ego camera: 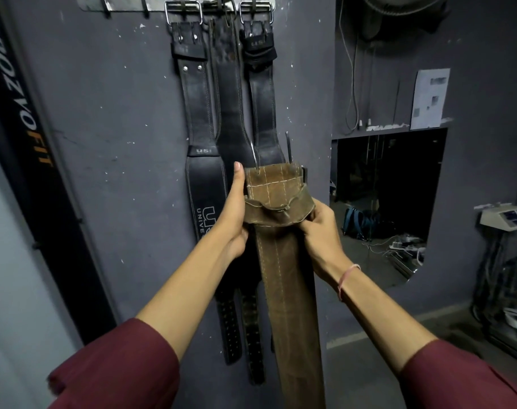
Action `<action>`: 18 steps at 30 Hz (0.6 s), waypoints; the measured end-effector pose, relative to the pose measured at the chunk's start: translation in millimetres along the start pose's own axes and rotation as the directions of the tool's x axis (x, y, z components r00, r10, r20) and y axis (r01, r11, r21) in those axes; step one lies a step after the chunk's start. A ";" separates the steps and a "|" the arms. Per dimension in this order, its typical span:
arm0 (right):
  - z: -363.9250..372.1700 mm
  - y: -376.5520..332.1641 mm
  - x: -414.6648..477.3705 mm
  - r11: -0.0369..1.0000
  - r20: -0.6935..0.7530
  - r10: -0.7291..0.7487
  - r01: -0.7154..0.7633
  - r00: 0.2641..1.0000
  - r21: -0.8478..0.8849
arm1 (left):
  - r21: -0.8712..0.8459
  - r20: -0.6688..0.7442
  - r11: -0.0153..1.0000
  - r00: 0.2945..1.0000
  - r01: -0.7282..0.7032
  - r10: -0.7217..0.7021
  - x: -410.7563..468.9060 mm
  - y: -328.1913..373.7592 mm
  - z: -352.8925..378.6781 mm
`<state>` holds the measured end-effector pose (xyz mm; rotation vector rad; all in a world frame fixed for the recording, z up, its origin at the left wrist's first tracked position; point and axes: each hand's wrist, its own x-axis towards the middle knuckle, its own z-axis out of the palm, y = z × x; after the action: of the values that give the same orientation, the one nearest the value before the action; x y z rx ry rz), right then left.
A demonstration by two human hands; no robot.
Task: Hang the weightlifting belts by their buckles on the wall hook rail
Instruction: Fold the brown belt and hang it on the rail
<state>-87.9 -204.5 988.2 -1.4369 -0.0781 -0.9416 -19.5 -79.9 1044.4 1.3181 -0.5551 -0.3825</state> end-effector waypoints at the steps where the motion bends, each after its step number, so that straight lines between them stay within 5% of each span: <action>1: 1.1 0.6 -0.9 1.000 0.010 -0.004 0.004 1.000 0.000 | -0.024 -0.009 1.000 1.000 0.017 -0.017 0.6 1.6 -1.4; 4: 5.3 7.2 -3.5 0.999 0.018 0.022 -0.022 1.000 0.024 | -0.129 -0.077 0.991 0.996 0.032 -0.042 6.5 7.1 -10.2; 8: 12.5 17.9 -4.9 0.997 0.000 0.005 -0.005 1.000 0.072 | 0.028 -0.168 0.985 0.971 -0.170 0.173 12.1 -1.0 -16.4; 14: 25.6 13.8 3.2 0.996 0.222 0.084 -0.089 0.971 0.011 | 0.237 -0.366 0.876 0.797 -0.419 0.480 19.2 -12.8 -30.4; 18: 47.7 5.0 15.7 0.982 0.107 0.101 -0.117 0.989 0.147 | 0.311 -0.382 0.842 0.754 -0.440 0.535 22.8 -4.8 -48.9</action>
<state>-51.8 -172.3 1002.5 -1.3321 -0.1409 -0.7577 27.7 -54.7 1036.0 1.3395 -0.5228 0.4338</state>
